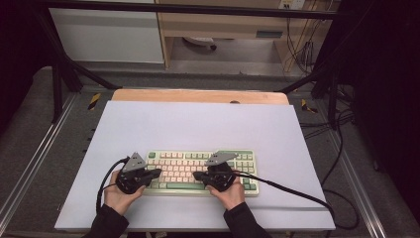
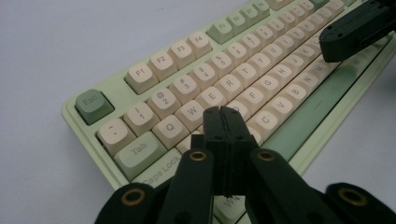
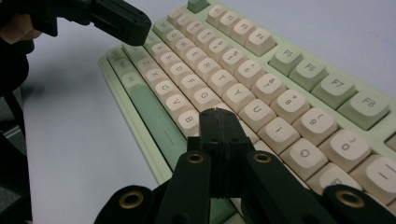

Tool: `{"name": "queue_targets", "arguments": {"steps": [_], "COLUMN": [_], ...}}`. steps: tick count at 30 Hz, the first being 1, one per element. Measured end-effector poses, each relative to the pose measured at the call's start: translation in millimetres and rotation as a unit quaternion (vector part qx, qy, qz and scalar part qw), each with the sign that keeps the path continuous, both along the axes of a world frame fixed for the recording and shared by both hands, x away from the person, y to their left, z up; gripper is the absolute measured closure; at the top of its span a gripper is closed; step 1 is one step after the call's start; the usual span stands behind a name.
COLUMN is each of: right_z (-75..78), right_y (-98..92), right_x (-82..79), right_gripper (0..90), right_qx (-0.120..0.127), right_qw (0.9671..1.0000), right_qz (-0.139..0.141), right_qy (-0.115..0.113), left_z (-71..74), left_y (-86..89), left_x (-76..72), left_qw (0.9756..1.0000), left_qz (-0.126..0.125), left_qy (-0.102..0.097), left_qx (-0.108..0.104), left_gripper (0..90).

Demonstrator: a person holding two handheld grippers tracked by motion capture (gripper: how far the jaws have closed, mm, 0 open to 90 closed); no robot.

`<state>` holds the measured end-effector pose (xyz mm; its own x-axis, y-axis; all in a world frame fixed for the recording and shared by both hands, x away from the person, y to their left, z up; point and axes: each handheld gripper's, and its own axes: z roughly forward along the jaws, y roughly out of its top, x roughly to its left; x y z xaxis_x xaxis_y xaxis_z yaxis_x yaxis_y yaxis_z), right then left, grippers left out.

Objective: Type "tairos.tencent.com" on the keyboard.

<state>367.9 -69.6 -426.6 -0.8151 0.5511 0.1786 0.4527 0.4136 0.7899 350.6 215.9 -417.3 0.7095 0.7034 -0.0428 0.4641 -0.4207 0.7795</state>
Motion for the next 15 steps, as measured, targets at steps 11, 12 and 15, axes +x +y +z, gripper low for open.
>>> {"name": "queue_targets", "arguments": {"steps": [11, 12, 15], "right_z": [-8.5, -9.2, -9.5], "right_y": [10.9, 11.0, 11.4], "right_x": [0.7, 0.7, 0.3], "right_gripper": [90.0, 90.0, 90.0], "right_qx": [-0.006, -0.008, -0.009], "right_qw": [0.9999, 0.9999, 0.9999], "right_qz": [0.006, 0.008, 0.010], "right_qy": [0.008, 0.007, 0.004], "left_z": [-0.5, -0.6, -0.5], "left_y": [0.7, 0.6, 0.5], "left_x": [0.4, 0.3, 0.5], "left_qw": [1.0000, 1.0000, 1.0000], "left_qz": [0.001, 0.001, 0.002], "left_qy": [0.000, 0.000, 0.000], "left_qx": [0.001, 0.001, 0.000], "left_gripper": [90.0, 89.9, 89.9]}}
